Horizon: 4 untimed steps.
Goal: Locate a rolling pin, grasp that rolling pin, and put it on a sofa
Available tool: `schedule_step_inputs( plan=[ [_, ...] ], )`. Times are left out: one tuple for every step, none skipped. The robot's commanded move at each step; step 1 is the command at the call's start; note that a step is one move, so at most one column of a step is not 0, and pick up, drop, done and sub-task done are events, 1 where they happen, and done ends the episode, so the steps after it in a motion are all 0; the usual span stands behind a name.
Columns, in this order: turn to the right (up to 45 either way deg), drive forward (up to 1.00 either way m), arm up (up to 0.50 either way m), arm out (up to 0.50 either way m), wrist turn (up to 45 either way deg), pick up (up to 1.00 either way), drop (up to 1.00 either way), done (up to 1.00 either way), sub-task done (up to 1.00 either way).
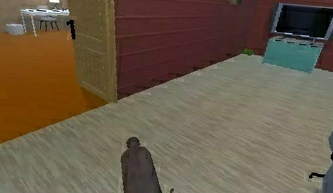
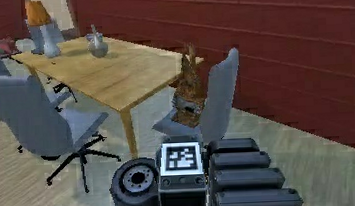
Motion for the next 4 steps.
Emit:
schedule_step_inputs(
  plan=[
    [15.0, 0.0, 0.0, 0.0, 0.0, 0.0, 0.0, 0.0, 0.0],
    [-45.0, 0.0, 0.0, 0.0, 0.0, 0.0, 0.0, 0.0, 0.0],
    [-30.0, 0.0, 0.0, 0.0, 0.0, 0.0, 0.0, 0.0, 0.0],
    [45.0, 0.0, 0.0, 0.0, 0.0, 0.0, 0.0, 0.0, 0.0]
  ],
)
